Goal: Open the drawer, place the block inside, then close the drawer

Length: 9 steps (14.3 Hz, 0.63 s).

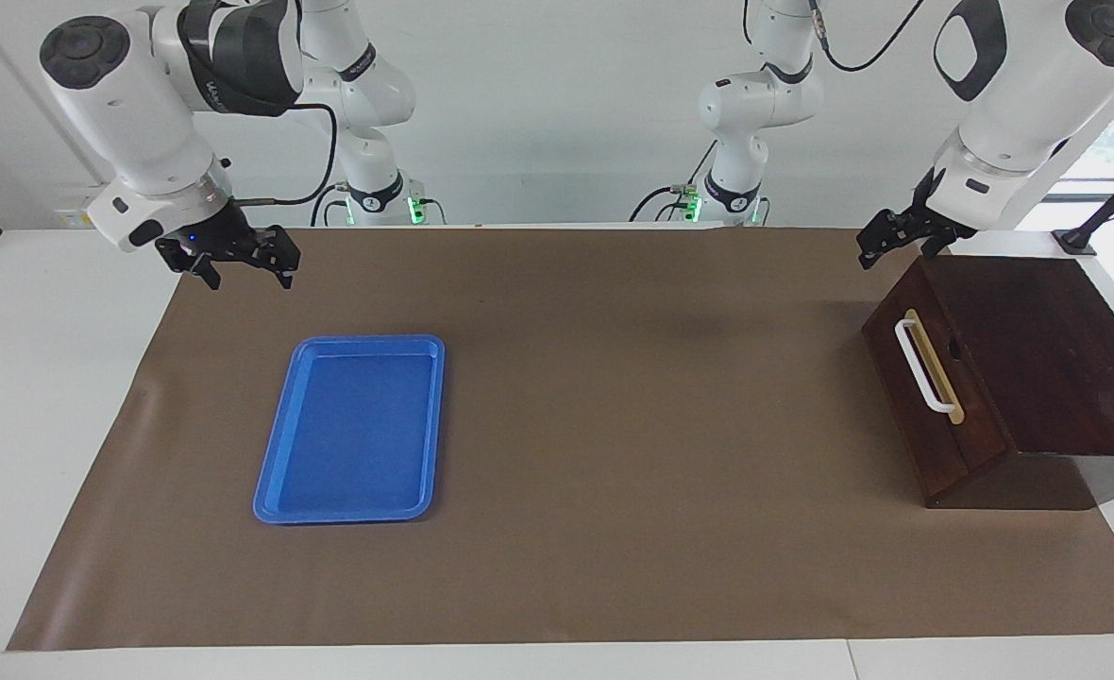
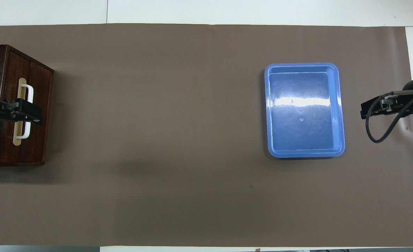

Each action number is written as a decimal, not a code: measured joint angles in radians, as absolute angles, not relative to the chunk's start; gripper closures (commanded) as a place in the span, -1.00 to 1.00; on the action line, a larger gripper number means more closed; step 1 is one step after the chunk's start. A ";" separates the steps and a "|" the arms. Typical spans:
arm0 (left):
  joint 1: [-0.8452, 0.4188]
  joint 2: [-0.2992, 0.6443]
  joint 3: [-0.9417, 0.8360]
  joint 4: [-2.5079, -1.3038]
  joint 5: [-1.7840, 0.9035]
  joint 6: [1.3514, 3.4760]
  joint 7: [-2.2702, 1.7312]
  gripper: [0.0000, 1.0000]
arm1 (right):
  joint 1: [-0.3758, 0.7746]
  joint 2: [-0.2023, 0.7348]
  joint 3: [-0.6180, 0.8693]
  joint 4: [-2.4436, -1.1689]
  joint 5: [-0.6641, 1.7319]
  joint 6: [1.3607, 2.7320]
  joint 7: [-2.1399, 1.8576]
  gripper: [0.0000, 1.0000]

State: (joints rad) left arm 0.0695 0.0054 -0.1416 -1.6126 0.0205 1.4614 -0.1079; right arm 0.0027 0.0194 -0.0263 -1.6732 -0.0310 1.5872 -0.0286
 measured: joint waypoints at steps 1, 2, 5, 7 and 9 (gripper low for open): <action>0.059 0.006 -0.139 -1.613 0.020 1.459 -0.102 -1.00 | 0.003 0.019 -0.026 -1.673 -0.031 1.587 -0.029 -1.00; 0.051 0.007 -0.136 -1.612 0.020 1.459 -0.091 -1.00 | 0.003 0.019 -0.026 -1.673 -0.031 1.587 -0.029 -1.00; 0.041 0.016 -0.106 -1.602 0.014 1.456 -0.025 -1.00 | 0.003 0.019 -0.026 -1.673 -0.031 1.587 -0.028 -1.00; 0.028 0.016 -0.075 -1.594 0.010 1.455 0.032 -1.00 | 0.003 0.019 -0.026 -1.673 -0.031 1.587 -0.014 -1.00; 0.006 0.016 -0.063 -1.589 0.009 1.451 0.043 -1.00 | 0.003 0.019 -0.026 -1.673 -0.031 1.587 0.003 -1.00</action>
State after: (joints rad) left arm 0.0062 0.0159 -0.0628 -1.5893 0.0094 1.4510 0.0434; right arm 0.0027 0.0194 -0.0263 -1.6732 -0.0310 1.5872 0.0029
